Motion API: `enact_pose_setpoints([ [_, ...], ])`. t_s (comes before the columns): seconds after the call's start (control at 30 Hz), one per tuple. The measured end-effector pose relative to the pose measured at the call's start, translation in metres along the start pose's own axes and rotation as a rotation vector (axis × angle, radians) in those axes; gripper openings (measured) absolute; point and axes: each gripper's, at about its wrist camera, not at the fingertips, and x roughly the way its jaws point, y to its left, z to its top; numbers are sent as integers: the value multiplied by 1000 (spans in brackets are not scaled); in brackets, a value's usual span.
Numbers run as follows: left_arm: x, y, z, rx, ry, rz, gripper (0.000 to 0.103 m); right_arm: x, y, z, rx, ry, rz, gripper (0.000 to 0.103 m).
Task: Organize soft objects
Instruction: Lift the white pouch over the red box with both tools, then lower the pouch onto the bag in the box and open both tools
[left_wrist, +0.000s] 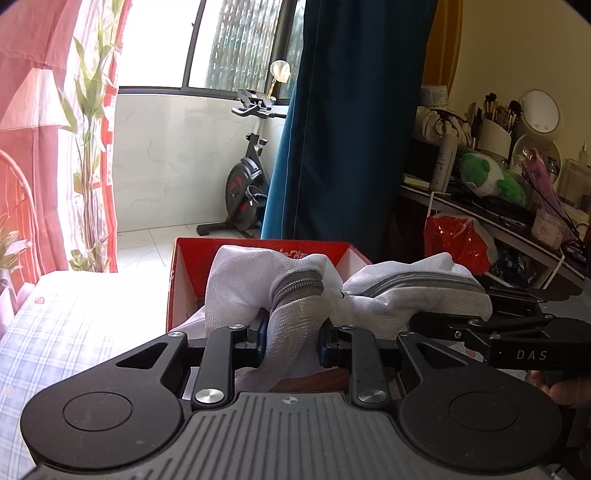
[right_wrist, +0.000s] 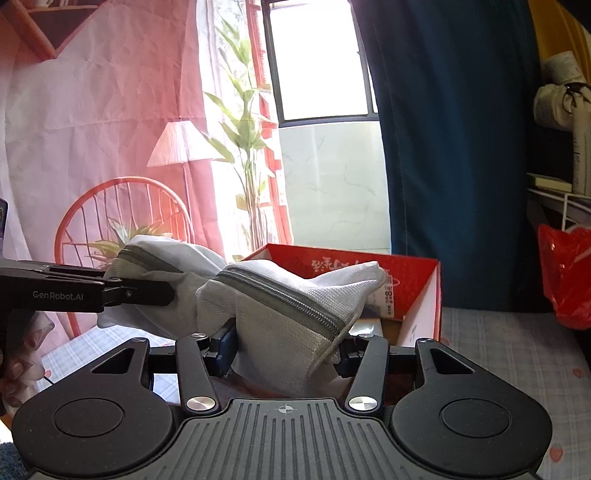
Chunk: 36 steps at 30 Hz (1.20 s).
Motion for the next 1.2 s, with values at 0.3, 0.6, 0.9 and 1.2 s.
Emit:
enact_pose_setpoints([
  [0.3,78,15,54,36,74,19,27,71,-44,58,-33,81,-36,44],
  [0.6,159,30,66,48,201,57,27,156,-67,65,-15,251,-74,36],
  [0.9,213,45,68,90,304,74,26,218,-84,59,24,374,-88,35],
  [1.2,252,40,64,163,472,97,26,262,-91,61,5,499,-111,36],
])
